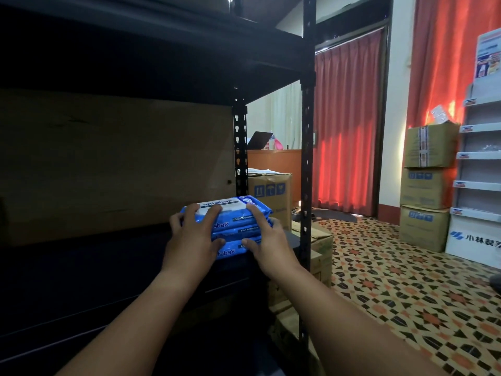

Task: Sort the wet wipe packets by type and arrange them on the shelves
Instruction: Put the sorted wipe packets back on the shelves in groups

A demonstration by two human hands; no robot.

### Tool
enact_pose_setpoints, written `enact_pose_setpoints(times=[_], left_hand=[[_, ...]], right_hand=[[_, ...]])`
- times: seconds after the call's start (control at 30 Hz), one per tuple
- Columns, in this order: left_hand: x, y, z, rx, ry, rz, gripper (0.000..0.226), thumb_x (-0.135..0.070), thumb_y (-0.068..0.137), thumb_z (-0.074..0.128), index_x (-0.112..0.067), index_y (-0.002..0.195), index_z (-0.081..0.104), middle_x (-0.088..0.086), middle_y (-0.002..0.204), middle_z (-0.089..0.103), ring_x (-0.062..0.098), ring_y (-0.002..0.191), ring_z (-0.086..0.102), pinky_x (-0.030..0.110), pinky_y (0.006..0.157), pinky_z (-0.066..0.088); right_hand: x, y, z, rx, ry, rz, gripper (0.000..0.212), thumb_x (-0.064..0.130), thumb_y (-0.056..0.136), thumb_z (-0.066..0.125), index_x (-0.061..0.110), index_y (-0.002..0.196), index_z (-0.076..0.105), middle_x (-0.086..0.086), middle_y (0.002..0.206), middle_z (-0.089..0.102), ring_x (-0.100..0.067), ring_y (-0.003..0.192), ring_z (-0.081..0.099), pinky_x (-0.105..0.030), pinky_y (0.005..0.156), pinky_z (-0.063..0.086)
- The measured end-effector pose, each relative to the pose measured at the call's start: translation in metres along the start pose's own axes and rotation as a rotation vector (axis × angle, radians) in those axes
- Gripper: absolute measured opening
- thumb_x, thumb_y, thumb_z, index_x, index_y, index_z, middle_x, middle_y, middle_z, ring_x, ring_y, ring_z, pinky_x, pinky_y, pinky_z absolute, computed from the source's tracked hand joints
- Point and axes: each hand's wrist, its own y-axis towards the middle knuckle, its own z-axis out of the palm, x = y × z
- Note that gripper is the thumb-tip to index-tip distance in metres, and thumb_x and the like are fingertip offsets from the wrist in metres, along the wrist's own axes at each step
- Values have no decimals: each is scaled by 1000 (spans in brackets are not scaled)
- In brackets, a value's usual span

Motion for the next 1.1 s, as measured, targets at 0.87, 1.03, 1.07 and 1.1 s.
enact_pose_setpoints(times=[0.87, 1.03, 1.07, 1.1], left_hand=[[-15, -74, 30, -492, -177, 263, 51, -12, 90, 69, -15, 139, 56, 9, 136, 54, 31, 118, 48, 43, 105, 43], [5, -198, 98, -301, -270, -87, 40, -12, 89, 66, -25, 126, 58, -8, 114, 59, 19, 108, 51, 39, 94, 47], [13, -221, 113, -216, -273, -183, 41, -12, 88, 68, -29, 124, 57, -12, 111, 59, 17, 107, 51, 38, 93, 47], [21, -241, 127, -139, -277, -270, 42, -11, 87, 69, -31, 122, 57, -15, 108, 58, 16, 106, 52, 38, 92, 46]], right_hand=[[-12, -39, 37, -419, -51, -150, 59, 32, 92, 68, 25, 147, 48, -10, 130, 45, -29, 122, 39, -40, 108, 37], [-48, -130, 86, -429, -10, -156, 44, 30, 93, 68, 19, 134, 57, -7, 128, 45, -25, 124, 38, -36, 106, 33], [-62, -147, 100, -343, 4, -125, 43, 29, 93, 68, 19, 133, 57, -6, 127, 45, -24, 123, 39, -37, 106, 35], [-77, -161, 113, -247, 23, -89, 41, 28, 94, 67, 19, 133, 57, -5, 126, 46, -23, 123, 40, -36, 106, 37]])
